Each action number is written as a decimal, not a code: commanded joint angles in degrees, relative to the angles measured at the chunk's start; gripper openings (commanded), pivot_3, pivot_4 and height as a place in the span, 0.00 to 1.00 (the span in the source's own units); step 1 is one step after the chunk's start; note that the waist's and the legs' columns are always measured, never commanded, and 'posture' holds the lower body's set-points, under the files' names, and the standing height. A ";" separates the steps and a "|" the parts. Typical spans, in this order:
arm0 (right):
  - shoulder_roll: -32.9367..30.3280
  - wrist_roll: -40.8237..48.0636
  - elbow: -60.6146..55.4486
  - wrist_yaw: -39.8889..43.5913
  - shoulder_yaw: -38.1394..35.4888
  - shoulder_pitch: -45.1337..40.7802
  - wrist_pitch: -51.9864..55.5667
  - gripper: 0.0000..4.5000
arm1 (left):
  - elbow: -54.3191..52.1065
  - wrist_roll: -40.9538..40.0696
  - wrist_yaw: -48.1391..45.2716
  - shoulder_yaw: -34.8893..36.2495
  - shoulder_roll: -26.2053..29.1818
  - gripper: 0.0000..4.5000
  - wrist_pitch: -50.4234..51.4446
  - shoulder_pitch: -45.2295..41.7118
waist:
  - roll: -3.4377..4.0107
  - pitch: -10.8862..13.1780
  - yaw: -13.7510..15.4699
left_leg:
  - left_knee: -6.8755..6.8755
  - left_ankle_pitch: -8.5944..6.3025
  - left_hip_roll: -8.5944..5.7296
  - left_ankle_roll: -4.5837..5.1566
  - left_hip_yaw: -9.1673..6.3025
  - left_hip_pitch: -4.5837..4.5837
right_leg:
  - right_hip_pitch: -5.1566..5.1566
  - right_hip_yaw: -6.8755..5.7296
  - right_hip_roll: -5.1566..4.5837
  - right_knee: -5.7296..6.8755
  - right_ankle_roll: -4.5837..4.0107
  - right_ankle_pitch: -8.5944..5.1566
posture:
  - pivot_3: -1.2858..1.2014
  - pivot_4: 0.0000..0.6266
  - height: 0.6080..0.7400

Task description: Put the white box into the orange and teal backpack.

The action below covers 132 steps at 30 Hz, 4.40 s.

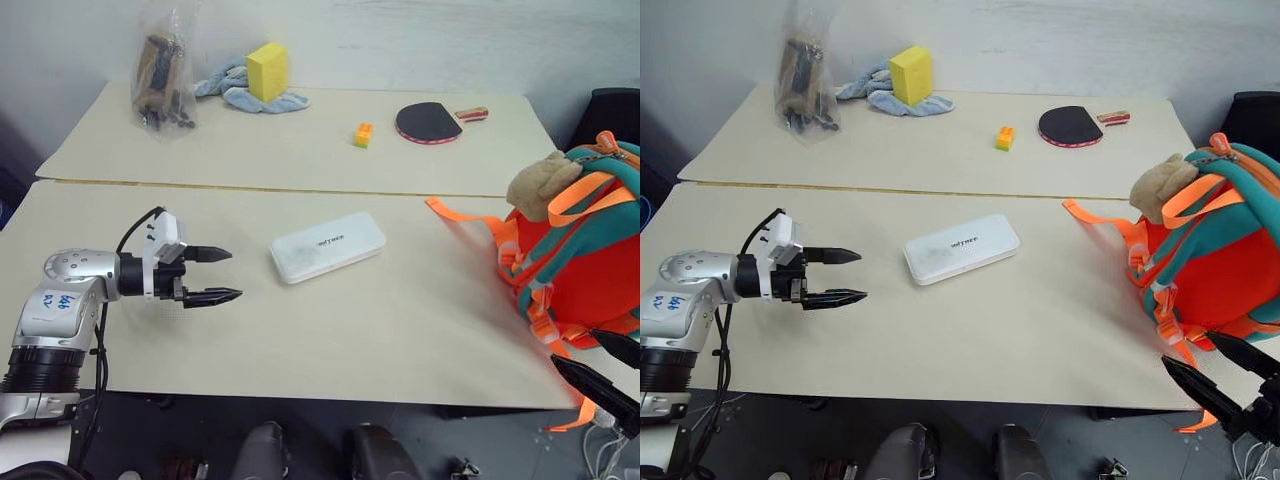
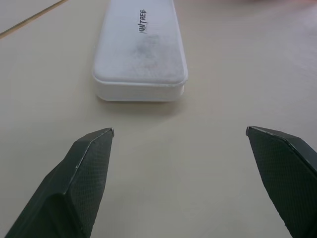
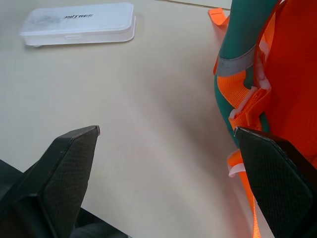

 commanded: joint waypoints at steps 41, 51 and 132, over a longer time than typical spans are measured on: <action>-7.06 -20.48 7.61 -17.30 49.11 -52.45 4.21 0.00 | -9.60 4.68 18.21 -2.76 -7.88 0.01 1.91 2.54 | -0.03 0.03 0.08 | 0.18 0.02 -0.02 0.01 -0.05 -0.16 | -0.18 -0.05 0.00 0.13 0.00 0.00 | 0.52 0.24 1.00; 3.92 -38.89 34.32 -21.01 61.90 -73.59 -2.62 0.00 | -9.74 8.53 26.11 -5.40 -11.71 0.01 6.57 1.59 | -0.02 0.03 -1.15 | 0.30 0.10 0.02 -0.03 0.01 -0.20 | -0.34 -0.02 0.04 0.40 0.00 0.00 | 0.52 0.24 1.00; 12.53 -52.08 35.30 -14.80 64.09 -71.67 -7.58 0.00 | 48.14 12.12 4.32 -5.12 -11.80 0.63 24.89 -35.76 | -0.04 0.04 -1.55 | 0.43 0.39 0.01 -0.47 0.16 -0.46 | -1.02 -0.26 -0.06 1.37 -0.11 -0.06 | 0.52 0.24 1.00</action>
